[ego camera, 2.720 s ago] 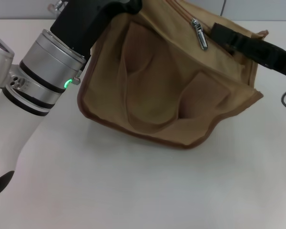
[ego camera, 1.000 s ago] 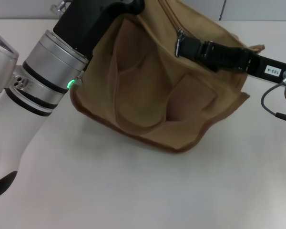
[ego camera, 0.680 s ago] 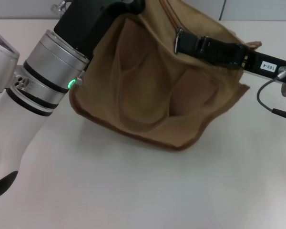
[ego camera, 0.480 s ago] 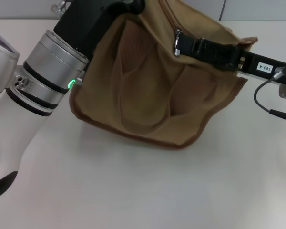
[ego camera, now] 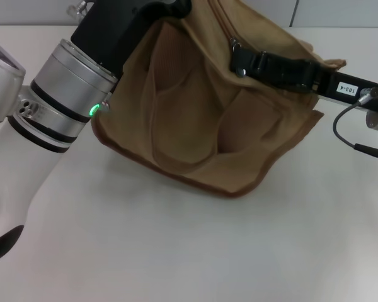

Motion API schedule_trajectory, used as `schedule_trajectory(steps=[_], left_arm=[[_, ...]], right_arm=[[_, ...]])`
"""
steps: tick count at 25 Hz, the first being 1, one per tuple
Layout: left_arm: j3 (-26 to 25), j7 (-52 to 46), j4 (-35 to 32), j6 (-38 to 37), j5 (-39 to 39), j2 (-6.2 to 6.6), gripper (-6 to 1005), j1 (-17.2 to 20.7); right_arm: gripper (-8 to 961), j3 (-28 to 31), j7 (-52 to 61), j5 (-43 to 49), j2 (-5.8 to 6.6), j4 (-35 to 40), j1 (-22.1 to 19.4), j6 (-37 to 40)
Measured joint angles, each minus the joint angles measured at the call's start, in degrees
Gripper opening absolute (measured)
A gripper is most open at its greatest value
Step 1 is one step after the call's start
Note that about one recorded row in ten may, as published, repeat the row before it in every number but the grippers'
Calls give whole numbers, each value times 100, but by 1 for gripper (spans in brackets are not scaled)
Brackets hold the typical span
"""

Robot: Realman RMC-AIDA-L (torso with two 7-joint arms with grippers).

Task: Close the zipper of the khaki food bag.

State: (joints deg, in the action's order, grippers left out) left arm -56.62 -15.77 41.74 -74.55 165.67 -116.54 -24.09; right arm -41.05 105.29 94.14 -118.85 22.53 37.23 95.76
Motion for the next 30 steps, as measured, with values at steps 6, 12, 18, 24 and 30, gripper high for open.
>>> schedule_trajectory(steps=[6,12,18,24,30], left_arm=[[-15,3,0,-14,0,0,130,12],[-16,3,0,-33,0,0,131,23],[-15,3,0,-34,0,-6,132,27],[-43,3,-29,-28,1,-30,133,48],[-366,0,-463,-34,-3,-172,135,68]], right_arm=[[545,-8,-207,64,-6,28,-33,-41],[412,15,-259,64,-6,31,-60,-42],[208,32,-307,66,-6,26,-78,-54],[22,30,-308,66,-1,24,-108,-82],[9,46,-308,66,73,25,-352,-63]])
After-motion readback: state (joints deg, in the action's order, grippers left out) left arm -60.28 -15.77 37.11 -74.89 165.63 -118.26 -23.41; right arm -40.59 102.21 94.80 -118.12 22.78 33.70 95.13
